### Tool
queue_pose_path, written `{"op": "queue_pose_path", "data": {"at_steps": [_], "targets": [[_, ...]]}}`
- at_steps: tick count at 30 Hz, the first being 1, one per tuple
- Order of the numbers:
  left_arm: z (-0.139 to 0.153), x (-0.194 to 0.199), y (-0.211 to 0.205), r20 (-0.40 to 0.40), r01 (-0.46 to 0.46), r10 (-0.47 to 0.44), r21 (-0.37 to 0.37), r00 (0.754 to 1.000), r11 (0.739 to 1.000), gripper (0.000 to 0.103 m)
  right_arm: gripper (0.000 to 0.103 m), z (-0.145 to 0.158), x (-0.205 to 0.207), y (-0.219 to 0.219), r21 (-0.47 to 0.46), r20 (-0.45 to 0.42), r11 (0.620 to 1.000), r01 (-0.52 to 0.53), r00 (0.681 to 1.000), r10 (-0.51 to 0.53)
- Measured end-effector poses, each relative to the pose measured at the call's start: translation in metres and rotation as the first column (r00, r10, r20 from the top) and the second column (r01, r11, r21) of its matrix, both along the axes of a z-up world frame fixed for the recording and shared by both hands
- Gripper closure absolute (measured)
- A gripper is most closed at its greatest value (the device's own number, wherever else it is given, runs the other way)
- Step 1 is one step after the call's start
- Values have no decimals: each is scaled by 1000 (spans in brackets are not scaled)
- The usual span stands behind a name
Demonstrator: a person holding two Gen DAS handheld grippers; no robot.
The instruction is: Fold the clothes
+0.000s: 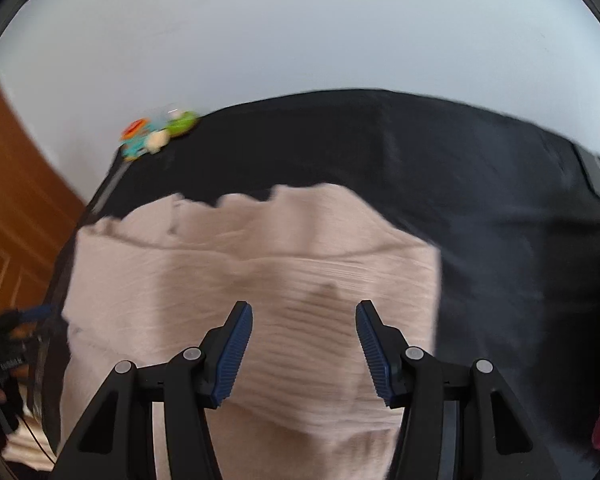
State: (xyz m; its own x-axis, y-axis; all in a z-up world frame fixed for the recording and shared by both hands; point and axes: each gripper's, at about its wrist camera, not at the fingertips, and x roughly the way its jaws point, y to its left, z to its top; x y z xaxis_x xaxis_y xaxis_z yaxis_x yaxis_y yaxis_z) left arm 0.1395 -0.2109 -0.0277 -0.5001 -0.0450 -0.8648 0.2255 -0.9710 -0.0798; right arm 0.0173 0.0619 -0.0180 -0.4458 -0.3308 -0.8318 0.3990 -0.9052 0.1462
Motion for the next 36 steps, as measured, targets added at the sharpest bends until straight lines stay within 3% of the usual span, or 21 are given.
{"op": "queue_pose_path", "data": {"at_steps": [7, 13, 20, 25, 31, 36], "targets": [[-7, -59, 26, -56, 57, -57, -1, 997, 998, 39, 47, -30, -1, -31, 54, 85, 997, -57, 995, 52], [-50, -98, 23, 37, 48, -46, -57, 998, 997, 38, 47, -42, -18, -17, 92, 108, 996, 0, 994, -10], [-66, -101, 5, 40, 35, -32, -56, 999, 998, 32, 46, -44, -21, -18, 115, 66, 993, -8, 998, 0], [-81, -101, -21, 50, -25, 23, 44, 998, 999, 26, 45, -44, -16, -18, 117, 30, 993, -5, 1000, 2], [-81, -111, -23, 50, -5, 5, 10, 999, 1000, 26, 44, -44, -10, -18, 106, -10, 994, 3, 1000, -2], [-81, -114, -32, 50, -10, 8, 28, 999, 1000, 26, 44, -45, -7, -19, 104, -33, 995, 10, 999, -6]]}}
